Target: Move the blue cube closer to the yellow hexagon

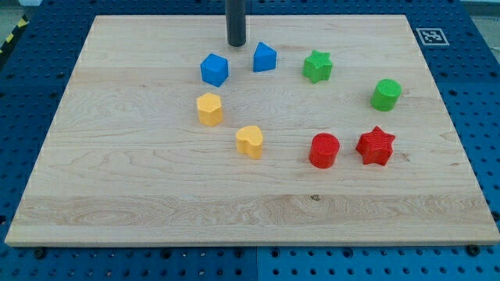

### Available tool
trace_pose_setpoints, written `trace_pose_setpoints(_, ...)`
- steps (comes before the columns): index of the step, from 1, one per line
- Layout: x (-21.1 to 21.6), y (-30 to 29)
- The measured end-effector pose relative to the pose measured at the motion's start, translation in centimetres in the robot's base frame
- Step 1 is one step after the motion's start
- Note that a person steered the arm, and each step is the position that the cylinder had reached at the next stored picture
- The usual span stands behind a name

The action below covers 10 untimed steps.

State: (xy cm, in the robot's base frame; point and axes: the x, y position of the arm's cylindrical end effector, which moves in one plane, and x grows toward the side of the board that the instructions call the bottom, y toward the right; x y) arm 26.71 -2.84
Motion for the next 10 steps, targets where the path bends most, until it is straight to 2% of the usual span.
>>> trace_pose_setpoints(2, 0.4, -0.1)
trace_pose_setpoints(4, 4.8, -0.3)
trace_pose_setpoints(7, 4.8, -2.7)
trace_pose_setpoints(10, 5.3, -2.8)
